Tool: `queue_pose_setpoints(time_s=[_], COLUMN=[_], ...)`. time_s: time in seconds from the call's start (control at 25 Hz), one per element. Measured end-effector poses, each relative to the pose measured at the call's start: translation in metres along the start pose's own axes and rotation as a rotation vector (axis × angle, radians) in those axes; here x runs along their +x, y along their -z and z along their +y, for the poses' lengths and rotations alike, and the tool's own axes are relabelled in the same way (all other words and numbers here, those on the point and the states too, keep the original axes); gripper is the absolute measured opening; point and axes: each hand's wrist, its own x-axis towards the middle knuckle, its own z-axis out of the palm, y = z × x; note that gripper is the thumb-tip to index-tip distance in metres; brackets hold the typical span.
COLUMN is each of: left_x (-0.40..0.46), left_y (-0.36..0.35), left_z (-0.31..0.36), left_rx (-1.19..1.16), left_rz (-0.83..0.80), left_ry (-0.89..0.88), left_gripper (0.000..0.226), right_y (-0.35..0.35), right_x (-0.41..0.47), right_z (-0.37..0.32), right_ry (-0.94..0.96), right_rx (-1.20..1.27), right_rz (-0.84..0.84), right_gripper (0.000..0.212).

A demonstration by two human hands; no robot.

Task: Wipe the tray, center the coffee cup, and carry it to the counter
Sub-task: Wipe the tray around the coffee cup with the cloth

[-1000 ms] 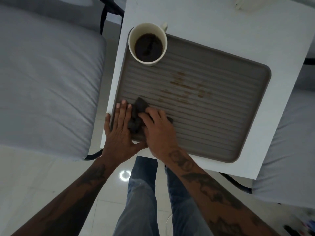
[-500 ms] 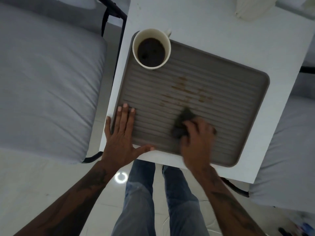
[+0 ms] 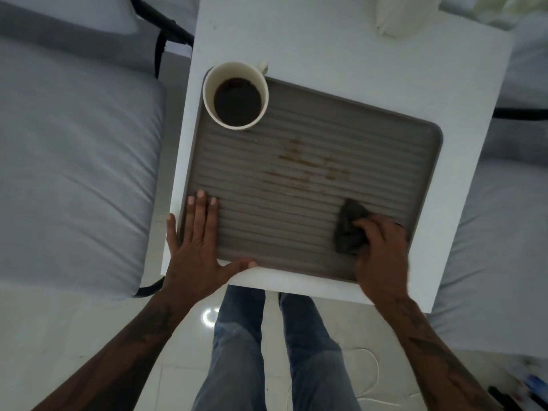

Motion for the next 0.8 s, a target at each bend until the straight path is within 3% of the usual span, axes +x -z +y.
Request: queue_pose_setpoints(time_s=[0.08,0.2,0.4,0.48,0.6,0.8], left_x=[0.000,-0.001,0.000,0.001,0.001,0.001], left_y=[0.000,0.000,-0.003,-0.005,-0.004,-0.003], left_z=[0.000,0.003,0.011,0.013,0.014,0.014], left_rx=[0.016,0.038,-0.018,-0.059,-0.095,-0.119], left_rz=[-0.010,-0.008,0.032,0.033,0.044,0.050], left_ry=[-0.008,-0.026,-0.039,-0.024,-0.021,-0.015], left_gripper=[0.127,0.125,0.119,0.118,0.121,0.121], right_y=[0.001,-0.015,-0.053,-0.054,-0.038,0.000], right_x=[-0.002,0.001,0.020,0.037,0.045,0.026], right_z=[0.019,-0.016,-0.152,-0.175,-0.127,-0.003], right_ry=[-0.077,-0.130,0.181,0.252,0.290,-0.036], right_rx=[-0.031,-0.005,0.122,0.148,0.076,0.001], right_rz=[0.026,0.105,-0.028,-0.060,-0.087,0.063], right_gripper=[0.044,0.042,0.042,0.037,0.040,0.045])
